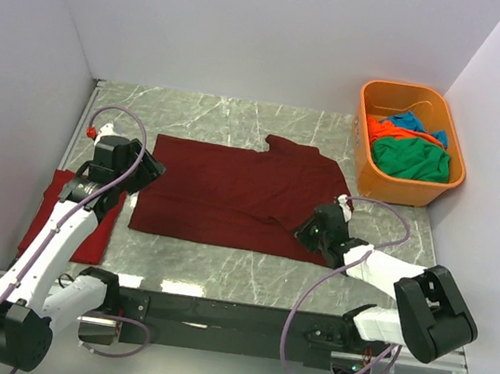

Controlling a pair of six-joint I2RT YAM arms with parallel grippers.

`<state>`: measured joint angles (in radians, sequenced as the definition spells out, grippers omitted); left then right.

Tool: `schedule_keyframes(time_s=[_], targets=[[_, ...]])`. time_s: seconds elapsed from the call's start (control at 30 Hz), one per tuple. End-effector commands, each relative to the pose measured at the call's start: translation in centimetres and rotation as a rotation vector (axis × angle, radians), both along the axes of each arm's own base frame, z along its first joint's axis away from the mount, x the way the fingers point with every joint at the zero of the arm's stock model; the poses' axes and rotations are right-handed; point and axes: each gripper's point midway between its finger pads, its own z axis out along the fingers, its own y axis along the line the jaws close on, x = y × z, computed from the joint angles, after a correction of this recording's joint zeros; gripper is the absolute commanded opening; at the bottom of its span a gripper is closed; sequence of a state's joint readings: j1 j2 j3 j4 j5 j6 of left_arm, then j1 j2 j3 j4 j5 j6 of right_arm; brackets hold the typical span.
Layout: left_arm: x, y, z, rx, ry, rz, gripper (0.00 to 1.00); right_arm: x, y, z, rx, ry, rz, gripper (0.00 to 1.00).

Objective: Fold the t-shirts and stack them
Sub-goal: Fold the tshirt

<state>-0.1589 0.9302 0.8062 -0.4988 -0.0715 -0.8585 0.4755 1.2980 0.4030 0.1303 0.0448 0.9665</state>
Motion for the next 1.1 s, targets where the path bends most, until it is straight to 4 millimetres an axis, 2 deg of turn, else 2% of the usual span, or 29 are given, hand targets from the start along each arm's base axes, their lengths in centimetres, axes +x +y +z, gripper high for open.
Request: schedule_keyframes(time_s=[0.0,0.07,0.1,0.33,0.53,0.67,0.83,1.07], targets=[[0.0,-0.2,1.0,-0.001,-0.033,-0.012,0.61,2.2,0.2,1.8,-0.036,-0.065,-0.015,0.11],[0.1,-0.2,1.0,-0.003,-0.035,-0.012,0.61,2.9,0.3,2.1,-0.049,-0.072,-0.017,0.01],[0.2,-0.2,1.0,-0.004,-0.035,-0.014,0.61,3.1,0.3,2.2,-0.057,-0.073,-0.012,0.00],[0.4,-0.2,1.1,0.002,-0.032,-0.014,0.60,5.5,0.4,3.0,-0.151,-0.076,0.005,0.00],[0.7,-0.2,0.8,0.011,-0.022,-0.015,0.61,8.5,1.2,3.5,-0.222,-0.081,0.033,0.00],[0.7,-0.2,0.8,0.014,-0.019,-0.015,0.60,9.7,1.6,2.6,-0.275,-0.055,0.061,0.00],[0.9,0.0,0.6,0.023,-0.013,-0.011,0.61,10.8,2.5,2.5,-0.294,-0.056,0.088,0.00],[1.0,0.0,0.1,0.018,0.003,-0.002,0.61,12.3,4.4,3.5,-0.289,-0.097,0.135,0.00]])
